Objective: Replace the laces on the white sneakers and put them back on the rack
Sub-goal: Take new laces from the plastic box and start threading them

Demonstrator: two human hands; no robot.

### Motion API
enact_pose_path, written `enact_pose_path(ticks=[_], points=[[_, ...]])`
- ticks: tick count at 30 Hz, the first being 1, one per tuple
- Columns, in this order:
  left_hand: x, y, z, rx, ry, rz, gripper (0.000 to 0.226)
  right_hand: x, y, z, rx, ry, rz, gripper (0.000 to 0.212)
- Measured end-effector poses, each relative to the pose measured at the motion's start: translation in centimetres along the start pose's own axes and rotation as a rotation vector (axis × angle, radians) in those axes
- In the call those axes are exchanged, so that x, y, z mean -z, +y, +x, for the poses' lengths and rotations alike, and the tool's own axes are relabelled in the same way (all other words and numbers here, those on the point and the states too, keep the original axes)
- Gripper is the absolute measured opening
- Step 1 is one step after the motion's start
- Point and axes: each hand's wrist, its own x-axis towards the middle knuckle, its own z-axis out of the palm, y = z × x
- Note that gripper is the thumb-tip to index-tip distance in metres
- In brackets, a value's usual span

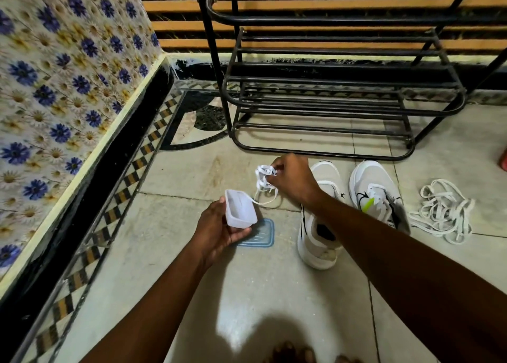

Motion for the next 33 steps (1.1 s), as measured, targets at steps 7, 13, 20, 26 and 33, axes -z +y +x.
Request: enact_pose_path(ticks=[7,13,20,26,33], points=[[0.4,0.1,0.5,-0.012,0.002,-0.013,0.038,-2.7,0.7,1.2,-0.124,-0.09,0.031,0.033],[0.1,0.8,0.8,-0.049,-0.001,-0.051,0.039,-2.0,0.4,-0.2,-0.016,-0.108,0.013,0.044],[-1.5,1.4,0.4,-0.146,-0.005,0.045,0.037,-1.5,0.2,-2.2,-0.026,-0.259,0.118,0.047],[-1.3,1.4,-0.1,-0.207,-0.027,0.163,0.038,-3.6,0.1,-1.8,-0.158,-0.416,0.352,0.017],[-0.4,1.6,-0.2,-0.17,0.043,0.111,0.038,-3.2,0.9,0.9,-0.224,-0.122,0.354,0.033]])
